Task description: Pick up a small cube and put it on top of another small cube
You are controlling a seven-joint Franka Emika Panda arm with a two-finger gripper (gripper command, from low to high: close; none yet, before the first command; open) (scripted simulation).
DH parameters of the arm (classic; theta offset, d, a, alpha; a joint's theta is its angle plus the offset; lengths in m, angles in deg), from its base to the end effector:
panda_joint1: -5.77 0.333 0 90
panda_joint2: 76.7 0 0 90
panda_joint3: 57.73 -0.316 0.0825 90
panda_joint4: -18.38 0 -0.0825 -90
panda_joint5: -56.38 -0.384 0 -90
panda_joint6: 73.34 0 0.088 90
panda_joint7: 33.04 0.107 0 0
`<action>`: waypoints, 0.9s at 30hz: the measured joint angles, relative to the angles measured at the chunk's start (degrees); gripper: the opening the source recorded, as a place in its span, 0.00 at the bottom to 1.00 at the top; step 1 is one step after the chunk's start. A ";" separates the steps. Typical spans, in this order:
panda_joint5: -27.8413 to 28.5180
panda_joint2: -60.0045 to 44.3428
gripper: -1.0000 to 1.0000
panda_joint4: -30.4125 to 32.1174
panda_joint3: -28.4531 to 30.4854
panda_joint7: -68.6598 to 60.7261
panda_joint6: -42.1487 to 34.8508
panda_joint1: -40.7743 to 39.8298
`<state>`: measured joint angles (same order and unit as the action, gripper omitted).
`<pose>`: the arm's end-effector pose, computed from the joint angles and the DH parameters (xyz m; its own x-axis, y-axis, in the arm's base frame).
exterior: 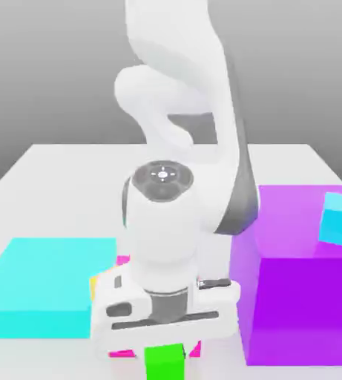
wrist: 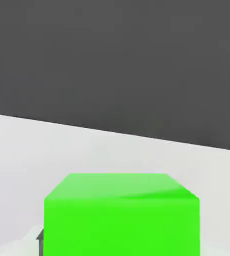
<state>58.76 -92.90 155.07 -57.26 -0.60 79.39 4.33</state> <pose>0.5032 -0.0157 0.2020 0.8461 -0.5330 0.0087 -0.5331 -0.8459 0.0196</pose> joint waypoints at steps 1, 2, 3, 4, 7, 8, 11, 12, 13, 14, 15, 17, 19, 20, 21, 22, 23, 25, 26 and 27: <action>2.01 1.79 0.00 0.27 0.39 -2.07 -1.61 -0.08; 4.25 3.69 0.00 0.59 0.79 -4.27 -3.29 -0.16; 6.64 5.66 0.00 0.92 1.14 -6.51 -5.03 -0.27; 9.07 7.66 0.00 1.27 1.42 -8.74 -6.79 -0.45; 12.77 13.81 0.00 3.71 1.80 -11.83 -10.70 -1.04; 12.78 15.87 0.00 4.94 1.51 -11.81 -11.53 -1.50; 11.73 22.10 0.00 8.90 1.62 -11.44 -13.70 -1.56; 11.18 24.18 0.00 10.25 1.69 -11.33 -14.37 -1.52; 10.57 26.25 0.00 11.61 1.76 -11.27 -15.03 -1.50; 9.89 28.33 0.00 12.97 1.85 -11.24 -15.68 -1.46; 9.16 30.40 0.00 14.34 1.95 -11.25 -16.32 -1.42; 7.57 34.53 0.00 17.07 2.21 -11.36 -17.60 -1.25; 5.87 38.65 0.00 19.80 2.60 -11.55 -18.89 -0.94; 4.96 40.70 0.00 21.16 2.81 -11.69 -19.52 -0.77; 4.05 42.74 0.00 22.51 3.03 -11.84 -20.19 -0.53; 3.17 44.78 0.00 23.78 3.26 -11.98 -20.93 -0.16; 2.20 46.81 0.00 25.03 3.41 -12.15 -21.69 0.22; 0.76 48.81 0.00 27.20 3.62 -12.45 -21.49 0.79; 0.52 47.94 0.00 28.03 3.66 -12.52 -19.78 0.85; 0.40 46.62 0.00 28.81 3.69 -12.58 -17.68 0.86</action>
<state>59.16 -46.28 183.88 -53.57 -13.18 61.71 5.20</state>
